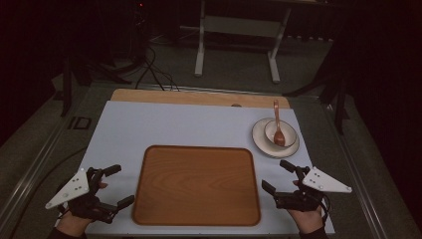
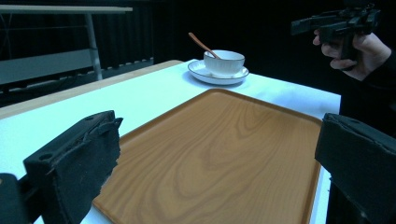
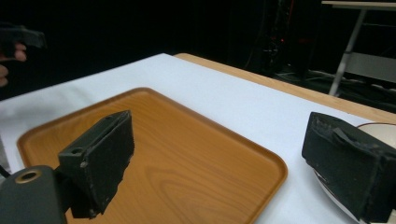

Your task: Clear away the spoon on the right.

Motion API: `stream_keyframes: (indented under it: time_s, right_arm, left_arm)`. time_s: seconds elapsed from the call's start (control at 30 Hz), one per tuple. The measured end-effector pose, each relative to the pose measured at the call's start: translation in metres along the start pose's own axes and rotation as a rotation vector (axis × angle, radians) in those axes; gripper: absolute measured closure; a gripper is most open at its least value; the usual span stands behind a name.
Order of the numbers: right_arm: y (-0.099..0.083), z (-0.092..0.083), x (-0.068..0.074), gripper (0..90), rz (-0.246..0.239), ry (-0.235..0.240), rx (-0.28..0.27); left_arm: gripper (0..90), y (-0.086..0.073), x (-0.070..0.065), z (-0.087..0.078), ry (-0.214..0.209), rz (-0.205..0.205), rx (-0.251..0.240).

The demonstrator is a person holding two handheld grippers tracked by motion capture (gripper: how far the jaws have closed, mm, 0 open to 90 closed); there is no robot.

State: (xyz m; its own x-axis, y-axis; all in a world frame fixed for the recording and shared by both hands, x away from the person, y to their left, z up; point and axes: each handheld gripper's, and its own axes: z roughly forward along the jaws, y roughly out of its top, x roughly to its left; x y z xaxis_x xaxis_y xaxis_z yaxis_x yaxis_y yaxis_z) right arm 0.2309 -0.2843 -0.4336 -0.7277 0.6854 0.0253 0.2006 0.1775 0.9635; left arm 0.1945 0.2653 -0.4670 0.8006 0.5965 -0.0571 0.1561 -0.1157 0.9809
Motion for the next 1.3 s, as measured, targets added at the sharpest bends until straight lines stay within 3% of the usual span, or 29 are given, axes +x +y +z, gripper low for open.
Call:
stream_keyframes:
  time_s: [0.4,0.8,1.03,1.3]
  right_arm:
    - [0.020,0.002,0.002,9.5,-0.044,-0.002,0.030]
    - [0.056,0.008,-0.004,11.3,-0.104,-0.001,-0.007]
    - [0.072,0.010,-0.008,11.3,-0.126,-0.031,-0.032]
    - [0.086,0.018,-0.026,11.3,-0.127,-0.088,-0.027]
  left_arm:
    - [0.0,-0.001,0.001,0.001,-0.007,-0.006,0.000]
    - [0.0,-0.001,0.002,0.001,-0.007,-0.007,0.007]
    - [0.0,-0.001,0.003,0.001,-0.009,-0.009,0.007]
    - [0.0,-0.002,0.003,0.002,-0.011,-0.011,0.011]
